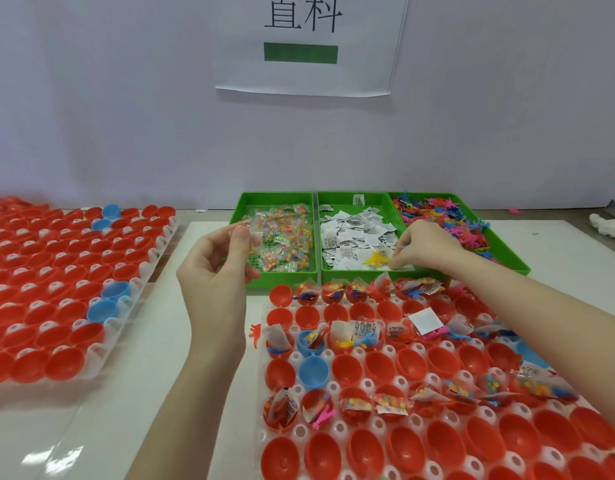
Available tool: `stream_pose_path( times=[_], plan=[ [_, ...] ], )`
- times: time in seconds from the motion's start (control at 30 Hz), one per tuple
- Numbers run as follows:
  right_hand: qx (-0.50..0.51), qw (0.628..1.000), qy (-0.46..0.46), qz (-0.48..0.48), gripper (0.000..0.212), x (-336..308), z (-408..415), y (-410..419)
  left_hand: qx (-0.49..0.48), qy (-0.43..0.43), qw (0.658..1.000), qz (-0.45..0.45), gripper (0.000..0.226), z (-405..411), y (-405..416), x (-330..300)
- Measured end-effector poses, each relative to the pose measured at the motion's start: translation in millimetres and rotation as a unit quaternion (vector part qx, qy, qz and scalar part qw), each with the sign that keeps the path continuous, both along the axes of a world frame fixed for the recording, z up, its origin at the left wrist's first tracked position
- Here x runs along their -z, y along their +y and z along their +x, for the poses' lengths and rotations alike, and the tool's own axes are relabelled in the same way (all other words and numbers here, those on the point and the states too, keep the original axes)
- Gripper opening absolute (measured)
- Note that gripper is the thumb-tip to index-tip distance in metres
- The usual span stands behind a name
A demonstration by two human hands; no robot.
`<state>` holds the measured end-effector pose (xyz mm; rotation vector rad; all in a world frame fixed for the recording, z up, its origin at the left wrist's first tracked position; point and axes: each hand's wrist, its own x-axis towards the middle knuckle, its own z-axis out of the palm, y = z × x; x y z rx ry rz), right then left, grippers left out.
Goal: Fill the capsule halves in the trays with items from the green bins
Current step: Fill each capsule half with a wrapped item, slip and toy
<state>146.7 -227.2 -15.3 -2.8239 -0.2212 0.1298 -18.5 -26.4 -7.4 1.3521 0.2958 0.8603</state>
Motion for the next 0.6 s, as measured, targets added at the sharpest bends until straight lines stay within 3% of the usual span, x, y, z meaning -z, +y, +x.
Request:
stream_pose_path(
  times=[0.1, 0.2, 0.27, 0.3, 0.37, 0.43, 0.5, 0.6],
  plan=[
    [-0.004, 0.999, -0.037, 0.031, 0.010, -5, 1, -7, 0.005, 0.003, 1.000, 0.004, 0.011, 1, 1, -2],
    [-0.020, 0.967, -0.237, -0.094, 0.015, -10, -4, -12, 0.026, 0.010, 0.999, 0.018, 0.014, 0, 1, -3],
    [-0.022, 0.947, -0.310, -0.082, 0.018, -15, -12, -12, 0.056, 0.016, 0.998, 0.020, 0.017, -1, -1, -4],
    [-0.015, 0.952, -0.305, -0.007, 0.017, -20, -18, -10, 0.073, 0.019, 0.997, 0.015, 0.016, -2, -3, -5],
    [-0.011, 0.949, -0.201, 0.244, 0.012, -33, -36, -4, 0.117, 0.026, 0.993, -0.006, 0.013, -5, -11, -7],
    [-0.042, 0.903, -0.042, 0.425, 0.009, -48, -68, 1, 0.176, 0.043, 0.983, -0.017, 0.010, -9, -20, -11],
    [-0.106, 0.891, 0.039, 0.441, 0.016, -57, -103, 0, 0.237, 0.069, 0.969, 0.005, 0.009, -13, -28, -16],
    [-0.187, 0.891, 0.067, 0.408, 0.023, -65, -145, -2, 0.324, 0.098, 0.940, 0.047, 0.010, -22, -38, -24]
  ],
)
